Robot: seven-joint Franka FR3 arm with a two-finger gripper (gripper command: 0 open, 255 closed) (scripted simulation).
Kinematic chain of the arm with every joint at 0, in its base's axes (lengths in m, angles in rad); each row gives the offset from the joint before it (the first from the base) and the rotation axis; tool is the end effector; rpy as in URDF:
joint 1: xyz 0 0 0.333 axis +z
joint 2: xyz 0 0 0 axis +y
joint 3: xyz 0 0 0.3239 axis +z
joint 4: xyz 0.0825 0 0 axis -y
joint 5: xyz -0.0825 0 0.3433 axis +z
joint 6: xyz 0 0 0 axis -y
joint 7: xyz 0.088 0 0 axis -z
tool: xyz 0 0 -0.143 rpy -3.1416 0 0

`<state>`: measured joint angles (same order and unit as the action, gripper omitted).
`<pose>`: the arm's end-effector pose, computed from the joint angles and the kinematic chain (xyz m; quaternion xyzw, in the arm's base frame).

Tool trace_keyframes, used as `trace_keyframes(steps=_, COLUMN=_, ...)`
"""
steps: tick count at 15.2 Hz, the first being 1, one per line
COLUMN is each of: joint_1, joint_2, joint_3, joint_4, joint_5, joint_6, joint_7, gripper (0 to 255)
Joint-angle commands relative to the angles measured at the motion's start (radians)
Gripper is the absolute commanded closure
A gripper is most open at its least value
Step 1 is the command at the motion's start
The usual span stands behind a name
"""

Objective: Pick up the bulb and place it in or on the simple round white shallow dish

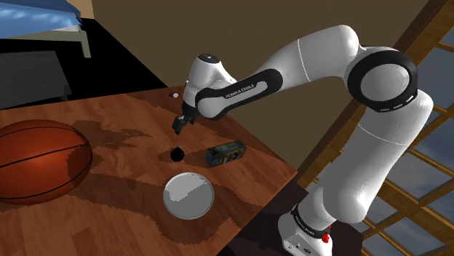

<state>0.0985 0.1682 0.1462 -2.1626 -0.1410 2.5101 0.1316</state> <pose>0.5377 0.1310 0.3378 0.9895 0.1068 0.0956 0.0169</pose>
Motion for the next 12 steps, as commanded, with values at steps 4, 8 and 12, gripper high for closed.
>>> trace_keyframes(steps=4, joint_1=0.018, joint_2=0.095, joint_3=-0.009, joint_4=0.034, joint_5=-0.053, joint_6=0.066, joint_7=0.031, gripper=0)
trace_keyframes(steps=8, joint_1=0.022, joint_2=0.143, joint_3=-0.018, joint_4=0.042, joint_5=-0.07, joint_6=0.105, joint_7=0.043, gripper=0)
trace_keyframes(steps=12, joint_1=0.023, joint_2=0.15, joint_3=-0.019, joint_4=0.043, joint_5=-0.072, joint_6=0.111, joint_7=0.045, gripper=0)
